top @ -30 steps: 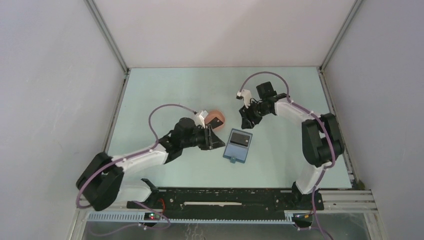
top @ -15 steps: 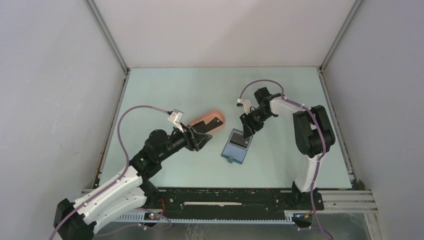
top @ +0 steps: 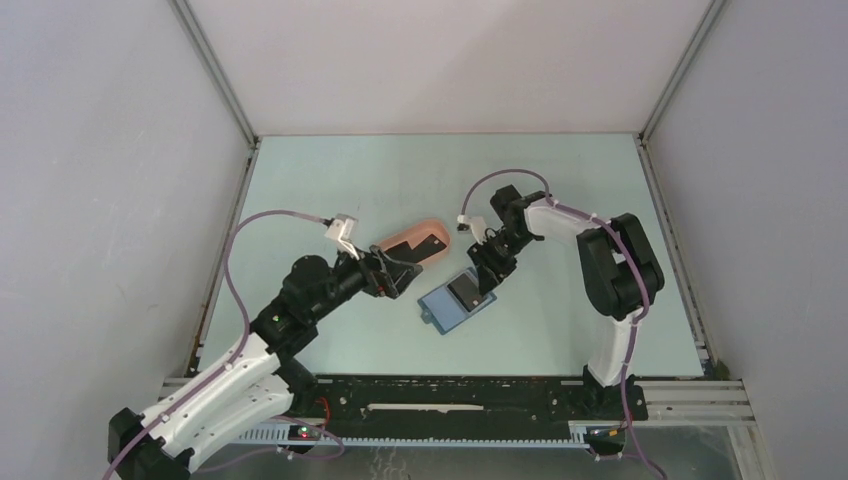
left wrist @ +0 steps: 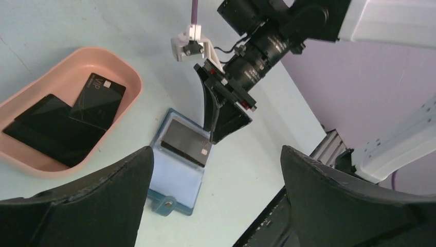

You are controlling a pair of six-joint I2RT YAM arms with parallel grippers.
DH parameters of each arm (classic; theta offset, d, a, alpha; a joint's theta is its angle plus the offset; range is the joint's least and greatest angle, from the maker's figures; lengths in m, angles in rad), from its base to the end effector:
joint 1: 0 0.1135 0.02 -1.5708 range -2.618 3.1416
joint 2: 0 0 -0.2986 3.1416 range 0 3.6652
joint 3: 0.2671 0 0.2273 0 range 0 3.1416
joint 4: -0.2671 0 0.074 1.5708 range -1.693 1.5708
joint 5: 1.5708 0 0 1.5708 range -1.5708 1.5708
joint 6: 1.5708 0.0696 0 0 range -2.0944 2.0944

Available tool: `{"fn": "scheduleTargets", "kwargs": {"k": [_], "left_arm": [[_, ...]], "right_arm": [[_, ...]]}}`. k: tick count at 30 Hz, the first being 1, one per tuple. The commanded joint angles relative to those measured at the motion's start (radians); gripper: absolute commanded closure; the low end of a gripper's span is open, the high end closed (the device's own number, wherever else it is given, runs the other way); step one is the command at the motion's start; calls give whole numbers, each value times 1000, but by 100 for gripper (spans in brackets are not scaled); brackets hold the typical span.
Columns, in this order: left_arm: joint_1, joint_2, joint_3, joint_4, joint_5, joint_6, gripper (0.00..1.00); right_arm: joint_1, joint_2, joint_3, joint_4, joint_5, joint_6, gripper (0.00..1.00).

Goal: Put the credit cards into the card holder
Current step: Insert the credit card into the card holder, then pick up the credit card from the storage box.

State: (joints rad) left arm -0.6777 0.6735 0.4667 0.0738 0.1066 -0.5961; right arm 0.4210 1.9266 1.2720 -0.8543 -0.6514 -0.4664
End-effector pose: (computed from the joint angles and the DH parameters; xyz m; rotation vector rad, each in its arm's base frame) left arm 0.1164 -0.1032 0.2945 0.1586 1.8085 -1.0216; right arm 0.2953 0.1785 0.1784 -1.2757 2.6131 0.9797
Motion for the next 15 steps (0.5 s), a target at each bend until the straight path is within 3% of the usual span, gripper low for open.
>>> {"fn": "scheduleTargets", "kwargs": {"k": [1,5,9,10,12,13,15], "left_arm": [[17,14,200,-91,-13,-55,2],[21,66,338,-226,-39,-34,0],[40,108,347,-264,-57,10,0],[44,114,330,-254,-62,18,0],[61,119,271,-221,-80,35,0],[69,118,247,-203,-92,47,0],[89,114,199,-174,-133,58,0]], "right_arm": [[-4,-133,9,7,48,-23,50],[-31,-270,-10,64,61,-85,46],[-12,-407,-13,171,16,-150,38],[-9,-424,-12,203,-15,-164,32],[-17,-422,2,268,-117,-123,7],[-20,-400,15,310,-174,-49,1],[-18,-305,122,294,-304,25,1]]}}
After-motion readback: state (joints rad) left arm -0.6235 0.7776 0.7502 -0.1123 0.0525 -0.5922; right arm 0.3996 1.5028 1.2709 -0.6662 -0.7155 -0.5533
